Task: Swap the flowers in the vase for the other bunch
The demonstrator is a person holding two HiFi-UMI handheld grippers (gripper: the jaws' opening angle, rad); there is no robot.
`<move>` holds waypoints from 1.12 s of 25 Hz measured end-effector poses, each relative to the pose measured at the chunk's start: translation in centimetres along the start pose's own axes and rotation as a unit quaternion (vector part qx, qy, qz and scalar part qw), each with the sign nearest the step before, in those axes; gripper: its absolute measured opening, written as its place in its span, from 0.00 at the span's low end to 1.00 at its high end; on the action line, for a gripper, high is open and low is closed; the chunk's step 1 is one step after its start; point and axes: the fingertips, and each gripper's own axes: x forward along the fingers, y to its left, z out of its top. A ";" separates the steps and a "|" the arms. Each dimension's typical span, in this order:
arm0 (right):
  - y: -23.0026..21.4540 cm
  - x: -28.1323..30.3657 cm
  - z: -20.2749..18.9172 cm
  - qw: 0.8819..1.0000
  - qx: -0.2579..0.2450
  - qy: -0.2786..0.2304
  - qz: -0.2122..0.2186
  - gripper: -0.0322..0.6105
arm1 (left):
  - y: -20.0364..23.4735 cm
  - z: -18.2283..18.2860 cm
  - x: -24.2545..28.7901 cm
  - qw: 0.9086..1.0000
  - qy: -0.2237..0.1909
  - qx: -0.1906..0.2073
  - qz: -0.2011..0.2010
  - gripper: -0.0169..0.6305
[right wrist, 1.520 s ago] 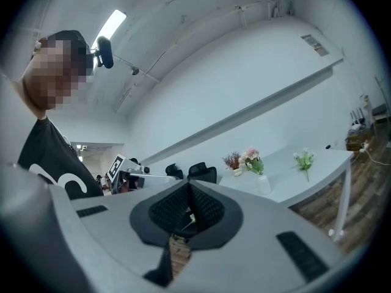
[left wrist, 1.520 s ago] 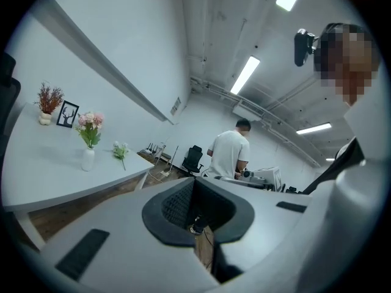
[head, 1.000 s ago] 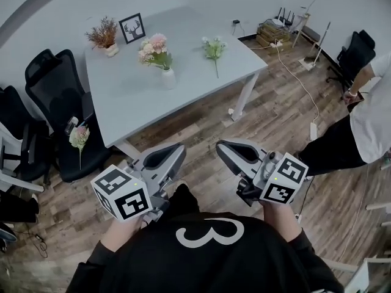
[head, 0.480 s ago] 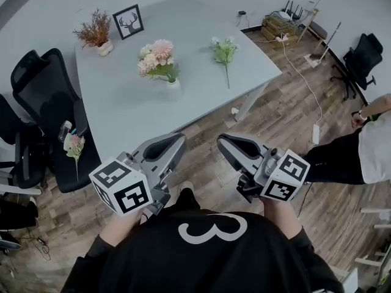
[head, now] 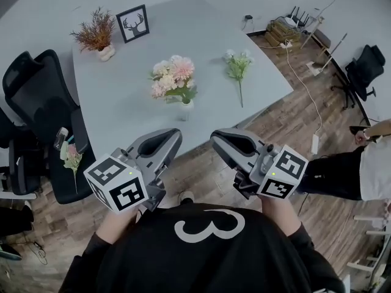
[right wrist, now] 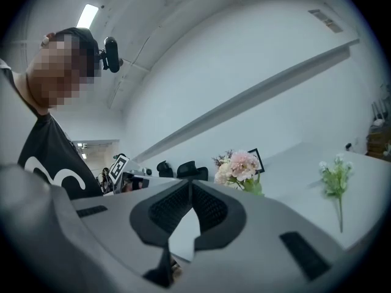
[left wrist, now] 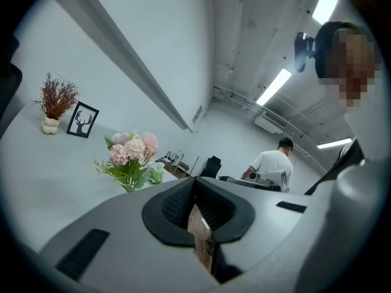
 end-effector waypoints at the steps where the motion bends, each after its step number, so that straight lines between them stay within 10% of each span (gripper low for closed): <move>1: -0.2 0.4 0.2 1.000 -0.003 -0.001 -0.003 0.06 | 0.5 0.3 0.0 1.000 -0.001 0.000 -0.001 0.05; 9: -1.6 1.0 0.3 0.999 -0.019 0.000 -0.030 0.09 | 1.7 1.3 -0.1 1.000 -0.011 0.003 0.002 0.05; 28: -10.6 8.8 0.3 0.989 -0.100 0.068 -0.083 0.58 | 8.8 3.1 -1.0 0.995 -0.028 -0.029 0.090 0.05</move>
